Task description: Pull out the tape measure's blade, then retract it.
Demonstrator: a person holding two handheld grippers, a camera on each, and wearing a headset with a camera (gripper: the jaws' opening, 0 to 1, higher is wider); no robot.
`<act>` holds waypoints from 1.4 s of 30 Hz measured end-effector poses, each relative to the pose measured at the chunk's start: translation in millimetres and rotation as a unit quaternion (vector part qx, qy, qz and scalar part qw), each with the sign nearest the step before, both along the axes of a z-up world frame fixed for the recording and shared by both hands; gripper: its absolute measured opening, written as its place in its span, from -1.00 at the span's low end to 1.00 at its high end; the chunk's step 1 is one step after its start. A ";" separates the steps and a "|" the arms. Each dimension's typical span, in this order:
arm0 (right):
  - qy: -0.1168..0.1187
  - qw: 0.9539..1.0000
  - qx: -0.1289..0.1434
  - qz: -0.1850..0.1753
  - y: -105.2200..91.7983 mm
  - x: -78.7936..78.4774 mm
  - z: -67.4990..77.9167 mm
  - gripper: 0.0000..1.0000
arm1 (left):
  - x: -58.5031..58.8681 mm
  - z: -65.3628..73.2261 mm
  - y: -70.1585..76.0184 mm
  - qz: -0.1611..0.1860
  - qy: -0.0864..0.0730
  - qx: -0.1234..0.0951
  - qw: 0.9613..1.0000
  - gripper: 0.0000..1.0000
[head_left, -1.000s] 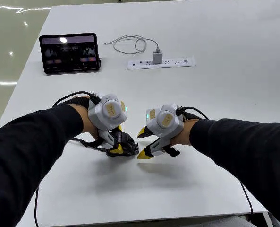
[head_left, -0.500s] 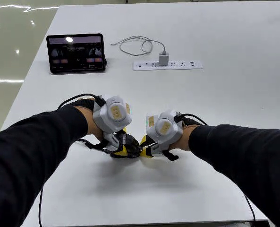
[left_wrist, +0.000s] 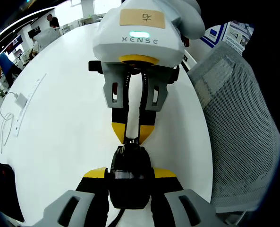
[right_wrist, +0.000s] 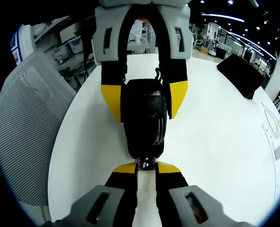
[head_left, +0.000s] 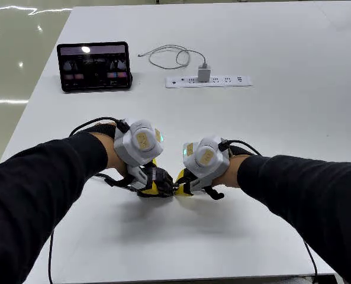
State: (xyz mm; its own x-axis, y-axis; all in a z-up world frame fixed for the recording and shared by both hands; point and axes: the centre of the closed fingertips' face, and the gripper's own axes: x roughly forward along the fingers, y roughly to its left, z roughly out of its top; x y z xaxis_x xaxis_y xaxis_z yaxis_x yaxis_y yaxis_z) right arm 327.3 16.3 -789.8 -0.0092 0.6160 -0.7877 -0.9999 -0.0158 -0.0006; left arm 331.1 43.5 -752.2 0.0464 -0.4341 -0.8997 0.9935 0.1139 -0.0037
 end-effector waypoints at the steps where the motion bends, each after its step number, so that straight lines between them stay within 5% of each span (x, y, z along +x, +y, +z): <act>1: 0.006 1.000 0.002 -0.006 -1.4 -0.5 0.4 -0.83 | -0.2 -0.1 0.0 0.000 0.000 0.000 1.000 -0.41; 14: 0.005 1.000 -0.006 0.001 -1.5 -1.7 -0.2 -0.78 | -1.0 0.0 0.1 -0.001 0.004 0.004 1.000 -0.41; 17: 0.000 1.000 -0.016 0.015 0.6 -1.9 -1.4 -0.76 | -0.9 -0.1 0.1 -0.001 0.004 0.002 1.000 -0.40; 19: -0.023 0.999 0.007 0.032 14.3 0.7 1.6 -0.65 | -0.5 -0.2 0.4 0.001 0.007 0.002 1.000 -0.40; 24: -0.003 0.999 -0.033 0.028 1.5 -0.1 -8.6 -0.74 | -2.5 -0.6 1.1 -0.008 0.001 0.017 1.000 -0.40; 26: 0.004 1.000 -0.013 0.017 2.3 -0.3 -6.7 -0.79 | 0.0 -1.2 0.6 -0.004 0.002 0.012 1.000 -0.40; 42: 0.017 1.000 -0.017 -0.006 -5.5 -0.7 -6.4 -0.80 | -1.7 -1.2 1.6 0.000 0.005 0.008 1.000 -0.40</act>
